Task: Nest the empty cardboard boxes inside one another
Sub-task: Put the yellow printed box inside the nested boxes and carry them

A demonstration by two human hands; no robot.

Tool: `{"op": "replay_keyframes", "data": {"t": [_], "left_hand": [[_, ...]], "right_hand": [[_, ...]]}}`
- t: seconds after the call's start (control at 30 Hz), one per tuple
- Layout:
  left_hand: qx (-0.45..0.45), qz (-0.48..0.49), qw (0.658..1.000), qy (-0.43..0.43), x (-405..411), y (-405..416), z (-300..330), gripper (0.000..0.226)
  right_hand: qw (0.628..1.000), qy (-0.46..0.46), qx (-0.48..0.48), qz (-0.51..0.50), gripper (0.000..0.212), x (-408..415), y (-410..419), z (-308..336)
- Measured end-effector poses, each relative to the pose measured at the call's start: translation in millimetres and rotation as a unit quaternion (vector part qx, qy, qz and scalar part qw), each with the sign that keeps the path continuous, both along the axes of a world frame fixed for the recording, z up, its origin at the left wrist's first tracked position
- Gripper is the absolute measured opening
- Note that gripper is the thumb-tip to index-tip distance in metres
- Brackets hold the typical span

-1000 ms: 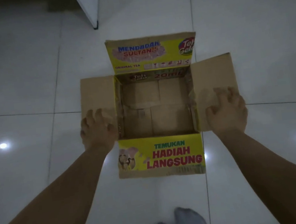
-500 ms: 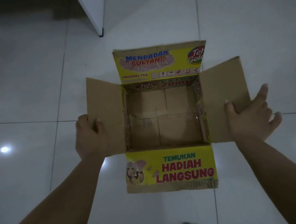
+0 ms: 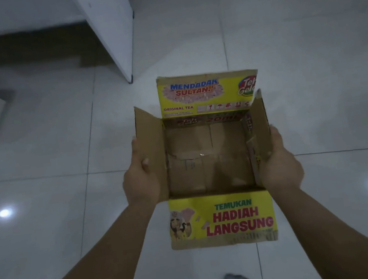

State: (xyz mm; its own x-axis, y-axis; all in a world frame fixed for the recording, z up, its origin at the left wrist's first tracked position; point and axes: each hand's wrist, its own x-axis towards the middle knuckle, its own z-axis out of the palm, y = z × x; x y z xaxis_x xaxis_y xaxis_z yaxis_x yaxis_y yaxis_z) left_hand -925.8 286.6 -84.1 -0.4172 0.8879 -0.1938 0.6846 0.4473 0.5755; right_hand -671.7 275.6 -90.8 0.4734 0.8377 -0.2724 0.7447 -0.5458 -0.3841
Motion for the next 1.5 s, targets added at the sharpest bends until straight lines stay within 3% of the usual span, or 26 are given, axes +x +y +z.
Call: {"op": "replay_keyframes", "data": {"t": [0.13, 0.33, 0.57, 0.7, 0.93, 1.13, 1.5], "left_hand": [[0.026, -0.036, 0.999, -0.02, 29.6, -3.6, 114.0, 0.053], [0.041, -0.135, 0.989, -0.035, 86.6, -38.4, 293.5, 0.055], [0.044, -0.179, 0.981, -0.053, 168.1, -95.7, 389.8, 0.056], [0.053, -0.204, 0.975, -0.063, 225.9, -118.2, 414.2, 0.056], [0.039, -0.24, 0.967, -0.076, 403.7, -175.3, 421.5, 0.053], [0.018, -0.249, 0.965, -0.076, 545.7, -221.0, 407.6, 0.052], [0.01, -0.244, 0.967, -0.077, 742.3, -193.2, 370.4, 0.052]], "right_hand": [[0.996, 0.046, 0.057, -0.052, 0.075, 17.9, -35.0, 113.9], [0.971, 0.107, 0.146, -0.156, 0.063, 63.8, -106.1, 286.1], [0.962, 0.07, 0.16, -0.211, 0.071, 141.6, -191.0, 389.4], [0.952, 0.071, 0.186, -0.234, 0.07, 193.5, -229.2, 410.7], [0.933, 0.069, 0.182, -0.303, 0.069, 351.0, -298.3, 426.3], [0.942, 0.065, 0.147, -0.295, 0.066, 491.2, -349.6, 425.1], [0.951, 0.063, 0.114, -0.279, 0.073, 687.4, -309.4, 391.7]]}}
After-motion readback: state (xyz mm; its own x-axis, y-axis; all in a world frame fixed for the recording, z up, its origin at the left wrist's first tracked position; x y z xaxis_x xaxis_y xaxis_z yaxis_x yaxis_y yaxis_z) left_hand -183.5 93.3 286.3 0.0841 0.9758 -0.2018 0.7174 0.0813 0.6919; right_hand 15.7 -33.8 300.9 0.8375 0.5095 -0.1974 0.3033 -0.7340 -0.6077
